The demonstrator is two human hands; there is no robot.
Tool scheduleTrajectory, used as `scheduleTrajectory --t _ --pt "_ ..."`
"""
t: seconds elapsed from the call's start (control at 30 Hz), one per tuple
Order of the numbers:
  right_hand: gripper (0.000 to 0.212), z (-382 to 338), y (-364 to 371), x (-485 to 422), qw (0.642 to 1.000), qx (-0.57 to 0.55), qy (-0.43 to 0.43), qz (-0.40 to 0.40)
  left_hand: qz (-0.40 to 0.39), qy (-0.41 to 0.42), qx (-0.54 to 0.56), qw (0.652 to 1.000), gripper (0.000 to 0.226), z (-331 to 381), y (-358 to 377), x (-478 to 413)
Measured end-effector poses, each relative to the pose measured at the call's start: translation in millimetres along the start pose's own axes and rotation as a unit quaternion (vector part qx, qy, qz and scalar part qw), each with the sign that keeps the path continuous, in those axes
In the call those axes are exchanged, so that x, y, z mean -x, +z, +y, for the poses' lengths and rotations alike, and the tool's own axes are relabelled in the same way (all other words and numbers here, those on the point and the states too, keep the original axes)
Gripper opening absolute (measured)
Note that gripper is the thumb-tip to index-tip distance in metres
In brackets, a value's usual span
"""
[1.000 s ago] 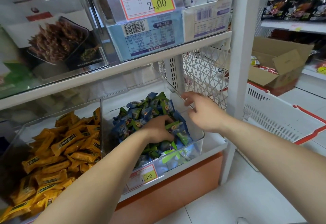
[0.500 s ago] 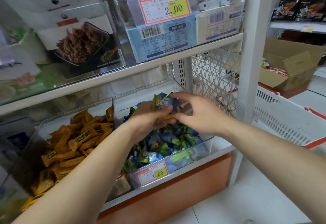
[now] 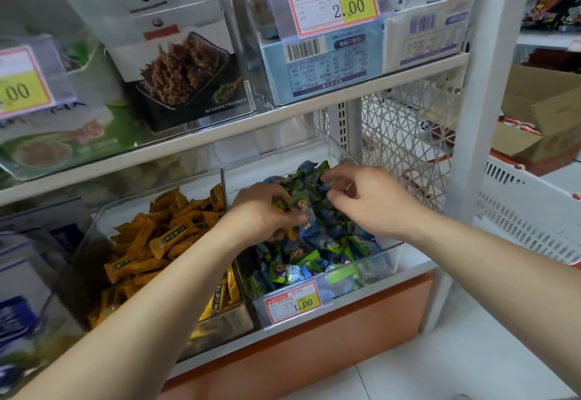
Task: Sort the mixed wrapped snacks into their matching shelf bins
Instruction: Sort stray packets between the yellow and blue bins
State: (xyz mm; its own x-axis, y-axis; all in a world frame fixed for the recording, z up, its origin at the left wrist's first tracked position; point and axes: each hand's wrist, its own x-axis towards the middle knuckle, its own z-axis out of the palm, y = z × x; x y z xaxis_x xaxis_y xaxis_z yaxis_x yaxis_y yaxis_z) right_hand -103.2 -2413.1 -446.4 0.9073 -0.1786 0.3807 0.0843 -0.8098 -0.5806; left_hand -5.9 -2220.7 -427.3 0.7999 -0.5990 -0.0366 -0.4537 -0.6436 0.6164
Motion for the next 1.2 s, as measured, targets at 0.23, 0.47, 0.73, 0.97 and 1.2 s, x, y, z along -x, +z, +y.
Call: scheduleTrajectory --t 0.23,0.47,0.73,0.97,1.2 --pt "0.044 -12.7 -4.5 5.5 0.987 -0.12 0.039 -0.101 0.019 0.03 0.19 0.981 0.028 7.5 -5.7 4.9" --pt "0.013 -14.3 -31.9 8.2 0.962 -0.264 0.064 -0.024 0.028 0.046 0.407 0.912 0.016 48.6 22.0 2.0" --pt "0.008 13.6 -55.1 17.1 0.966 -0.23 0.103 0.053 -0.017 0.068 0.397 0.915 0.024 71.7 58.5 -19.5" --pt "0.024 32.4 -58.3 21.4 0.989 -0.048 0.104 0.09 -0.161 0.132 -0.081 0.975 0.042 42.3 93.3 -46.7" --pt "0.027 31.8 -44.4 20.8 0.997 -0.001 0.08 0.023 -0.178 0.148 -0.209 0.95 0.055 35.5 97.0 -60.3"
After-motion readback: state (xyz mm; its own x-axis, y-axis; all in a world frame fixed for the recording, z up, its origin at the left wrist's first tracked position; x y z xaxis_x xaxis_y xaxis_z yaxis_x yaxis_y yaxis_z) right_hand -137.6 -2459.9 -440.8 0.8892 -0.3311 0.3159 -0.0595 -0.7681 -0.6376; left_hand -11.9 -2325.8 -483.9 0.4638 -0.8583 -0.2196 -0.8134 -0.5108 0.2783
